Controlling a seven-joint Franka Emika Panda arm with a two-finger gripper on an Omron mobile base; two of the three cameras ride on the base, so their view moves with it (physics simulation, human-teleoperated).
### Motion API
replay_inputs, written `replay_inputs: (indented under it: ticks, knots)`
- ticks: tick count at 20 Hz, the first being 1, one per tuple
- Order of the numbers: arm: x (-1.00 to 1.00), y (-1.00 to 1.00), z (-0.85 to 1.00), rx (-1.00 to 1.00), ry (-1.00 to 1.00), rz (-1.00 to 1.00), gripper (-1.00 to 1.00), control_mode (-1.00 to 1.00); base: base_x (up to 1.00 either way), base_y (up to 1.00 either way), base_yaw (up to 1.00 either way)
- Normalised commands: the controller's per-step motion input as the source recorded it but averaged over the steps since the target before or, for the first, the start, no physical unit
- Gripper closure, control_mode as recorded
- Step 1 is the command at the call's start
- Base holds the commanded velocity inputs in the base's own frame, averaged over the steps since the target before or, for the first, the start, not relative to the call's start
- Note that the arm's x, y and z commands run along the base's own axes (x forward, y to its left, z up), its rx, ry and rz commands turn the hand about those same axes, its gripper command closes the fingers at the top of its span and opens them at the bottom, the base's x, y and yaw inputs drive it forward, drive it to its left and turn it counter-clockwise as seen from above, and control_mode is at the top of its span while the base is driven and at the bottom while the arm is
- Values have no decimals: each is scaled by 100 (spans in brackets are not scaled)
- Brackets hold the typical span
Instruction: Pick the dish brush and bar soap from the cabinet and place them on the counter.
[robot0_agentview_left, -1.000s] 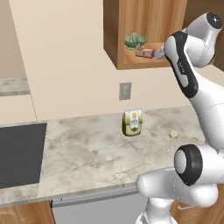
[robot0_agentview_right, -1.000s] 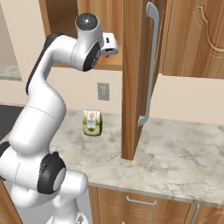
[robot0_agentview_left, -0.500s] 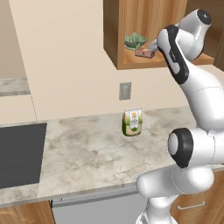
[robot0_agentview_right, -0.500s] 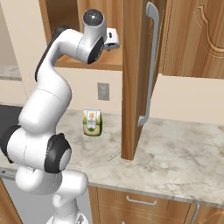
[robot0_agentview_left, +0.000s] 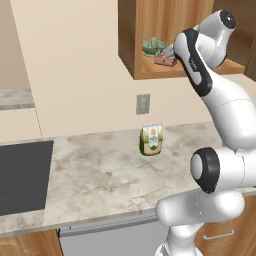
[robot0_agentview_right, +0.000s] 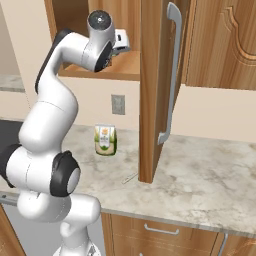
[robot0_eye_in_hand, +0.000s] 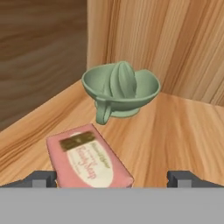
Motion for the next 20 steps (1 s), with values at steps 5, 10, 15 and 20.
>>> replay_inputs:
  ticks: [5,10,15,20]
  knots:
    - [0,10,-11,-2,2,8,-100,-100,0,0,0]
    - [0,0,-7,0,13,6,-100,-100,0,0,0]
    - [13,0,-14,-1,10,2,-100,-100,0,0,0]
    - [20,9,-1,-2,8,0,-100,-100,0,0,0]
